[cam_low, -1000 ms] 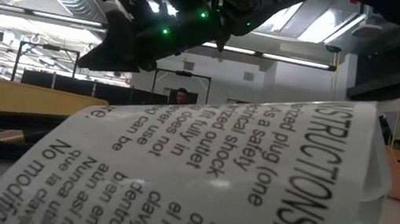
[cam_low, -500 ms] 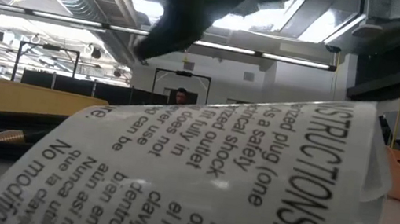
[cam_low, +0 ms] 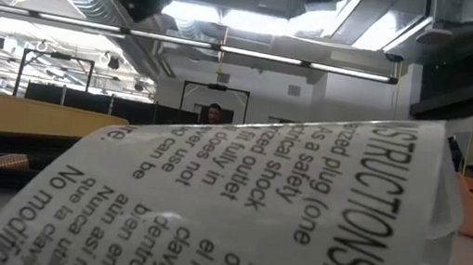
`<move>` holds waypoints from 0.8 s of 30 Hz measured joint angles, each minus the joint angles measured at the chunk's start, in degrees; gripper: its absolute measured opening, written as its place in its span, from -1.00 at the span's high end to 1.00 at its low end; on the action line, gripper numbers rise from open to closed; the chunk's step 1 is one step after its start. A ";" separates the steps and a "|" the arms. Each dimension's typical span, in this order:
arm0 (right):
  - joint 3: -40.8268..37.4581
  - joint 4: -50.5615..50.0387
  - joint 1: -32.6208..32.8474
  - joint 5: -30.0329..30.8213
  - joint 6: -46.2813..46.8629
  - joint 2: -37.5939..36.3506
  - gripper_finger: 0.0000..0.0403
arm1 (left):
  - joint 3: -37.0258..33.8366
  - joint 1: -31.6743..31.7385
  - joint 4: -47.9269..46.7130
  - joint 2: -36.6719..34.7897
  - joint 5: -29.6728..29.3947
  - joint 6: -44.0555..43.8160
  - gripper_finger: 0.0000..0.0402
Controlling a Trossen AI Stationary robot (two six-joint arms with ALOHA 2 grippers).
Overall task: Sort batteries
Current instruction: Put the black battery into the yellow bin
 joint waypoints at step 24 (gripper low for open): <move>-0.95 -3.90 0.02 -5.08 5.46 -8.95 0.16 | 0.93 -7.76 11.89 24.61 6.08 -8.46 0.32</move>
